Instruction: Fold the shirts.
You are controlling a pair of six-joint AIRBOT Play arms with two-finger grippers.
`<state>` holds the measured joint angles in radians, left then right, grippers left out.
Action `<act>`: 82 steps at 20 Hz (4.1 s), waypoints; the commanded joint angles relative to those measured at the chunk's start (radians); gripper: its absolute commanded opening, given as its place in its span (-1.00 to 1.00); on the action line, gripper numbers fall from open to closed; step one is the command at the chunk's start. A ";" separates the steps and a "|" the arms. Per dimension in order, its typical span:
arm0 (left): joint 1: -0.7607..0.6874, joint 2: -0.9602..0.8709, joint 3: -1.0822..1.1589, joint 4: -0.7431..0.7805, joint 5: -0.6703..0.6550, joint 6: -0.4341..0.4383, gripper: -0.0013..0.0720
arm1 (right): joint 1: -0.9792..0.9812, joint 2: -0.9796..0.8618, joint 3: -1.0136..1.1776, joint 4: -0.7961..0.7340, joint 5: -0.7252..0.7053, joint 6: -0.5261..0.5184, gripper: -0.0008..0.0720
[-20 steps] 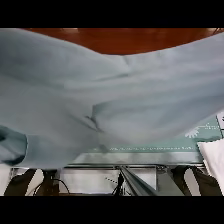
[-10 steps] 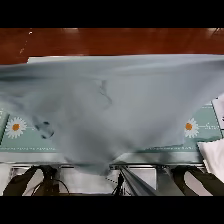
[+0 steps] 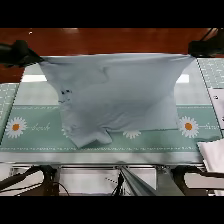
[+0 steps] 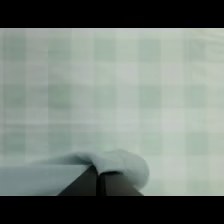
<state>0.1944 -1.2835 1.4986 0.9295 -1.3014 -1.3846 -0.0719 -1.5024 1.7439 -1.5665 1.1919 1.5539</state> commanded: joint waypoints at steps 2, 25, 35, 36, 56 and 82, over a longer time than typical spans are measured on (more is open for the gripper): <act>-0.073 -0.196 -0.006 -0.004 0.270 0.016 -0.87 | 0.003 -0.145 0.001 0.056 -0.226 0.093 -0.93; -0.107 -0.421 0.008 0.088 -0.080 0.090 -0.80 | -0.037 -0.285 0.000 0.159 0.217 0.038 -0.59; 0.078 -0.219 -0.191 0.087 -0.332 0.119 0.21 | -0.217 -0.108 -0.126 0.074 0.443 -0.112 0.24; 0.114 -0.143 -0.303 0.082 -0.270 0.121 0.21 | -0.262 -0.062 -0.193 0.131 0.397 -0.140 0.35; -0.138 0.035 -0.951 -0.097 0.263 0.048 0.21 | -0.423 0.067 -0.652 0.423 0.181 -0.285 0.52; -0.103 0.043 -0.722 -0.093 0.116 0.146 -0.87 | -0.320 0.149 -0.853 0.456 -0.032 -0.254 -0.93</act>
<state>0.0704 -1.2533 0.6598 0.8379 -1.1412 -1.2602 -0.4057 -1.3922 0.8379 -1.1381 1.1564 1.2945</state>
